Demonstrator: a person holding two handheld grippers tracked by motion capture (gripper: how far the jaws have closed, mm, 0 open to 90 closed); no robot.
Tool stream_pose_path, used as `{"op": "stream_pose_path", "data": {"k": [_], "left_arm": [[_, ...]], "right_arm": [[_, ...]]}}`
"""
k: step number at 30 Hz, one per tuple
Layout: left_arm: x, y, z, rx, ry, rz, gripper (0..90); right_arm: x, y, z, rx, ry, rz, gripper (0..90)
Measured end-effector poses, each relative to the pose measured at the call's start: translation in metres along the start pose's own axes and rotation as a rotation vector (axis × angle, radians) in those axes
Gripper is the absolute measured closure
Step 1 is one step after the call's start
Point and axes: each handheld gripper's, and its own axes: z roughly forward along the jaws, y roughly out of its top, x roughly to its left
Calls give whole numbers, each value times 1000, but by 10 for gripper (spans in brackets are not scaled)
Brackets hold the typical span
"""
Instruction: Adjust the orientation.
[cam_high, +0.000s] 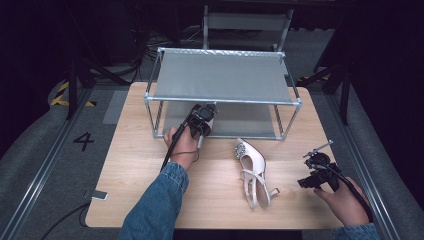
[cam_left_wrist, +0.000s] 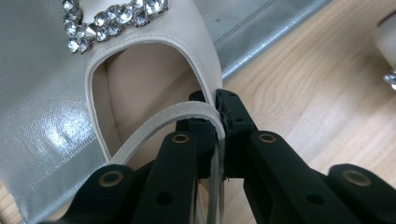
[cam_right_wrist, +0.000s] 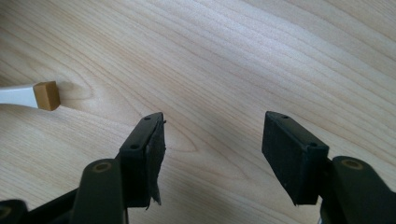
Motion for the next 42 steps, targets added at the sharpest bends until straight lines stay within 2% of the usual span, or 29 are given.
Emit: {"op": "stream_pose_path", "data": {"k": [1,2,3,4,5,7,8,9,10,12,13,14,15,16,17,18,19,20,21,24,25,26,28,31,34,35,39,42], "left_arm": [[2,1,1,0,2,19,851],[1,2,3,6,15,-7,850],[1,2,3,6,15,-7,850],[2,4,5,7,28,23,850],[2,4,5,7,28,23,849],[4,7,7,2,31,62,849],[2,7,8,4,29,43,848],[4,8,8,8,42,72,846],[0,8,10,4,38,22,833],[-1,8,10,-2,37,10,814],[0,9,9,-1,44,55,700],[-2,9,9,-5,49,42,700],[-3,10,8,0,54,54,621],[-4,9,8,-6,58,40,621],[-7,9,7,-5,41,4,593],[-3,9,6,-10,35,64,560],[-6,8,5,-13,36,33,546],[-2,8,4,-18,32,82,535],[-4,7,1,-21,32,72,529],[-7,5,-8,-21,60,101,522],[-13,2,-10,-29,63,43,520],[-18,0,-13,-37,67,3,515],[-23,-3,-18,-53,59,-18,499],[-22,-6,-24,-47,47,9,470],[-22,-12,-32,-64,19,-10,476],[-23,-15,-37,-68,19,-5,475],[-27,-28,-56,-103,7,-7,463],[-33,-43,-69,-102,0,19,462]], "right_arm": [[0,0,0,0,-2,0,394],[0,0,0,0,-1,1,393],[0,0,0,1,1,1,393],[0,0,1,0,3,1,394],[0,0,1,0,3,1,394],[-1,-1,1,4,1,3,394],[0,-1,1,5,0,3,395],[0,-1,1,6,0,3,395],[0,-1,2,7,3,3,394],[0,-1,2,6,3,0,394],[0,-1,1,5,3,-1,393],[0,-1,1,5,3,-1,393],[1,-1,1,6,-2,0,393],[1,-1,1,6,-2,0,393],[1,-1,1,6,-3,1,393],[1,-1,1,8,-3,1,393],[1,-1,1,8,-2,-1,393],[1,-1,1,8,-2,-1,393],[1,-1,1,11,1,0,393],[2,1,3,17,2,1,395],[2,2,5,18,5,-7,395],[3,3,6,19,6,-13,395],[5,5,7,24,7,-20,395],[8,9,9,29,9,-36,395],[9,12,10,24,8,-42,394],[10,13,11,26,11,-40,393],[12,18,15,32,17,-56,393],[13,21,16,36,19,-60,393]]}}
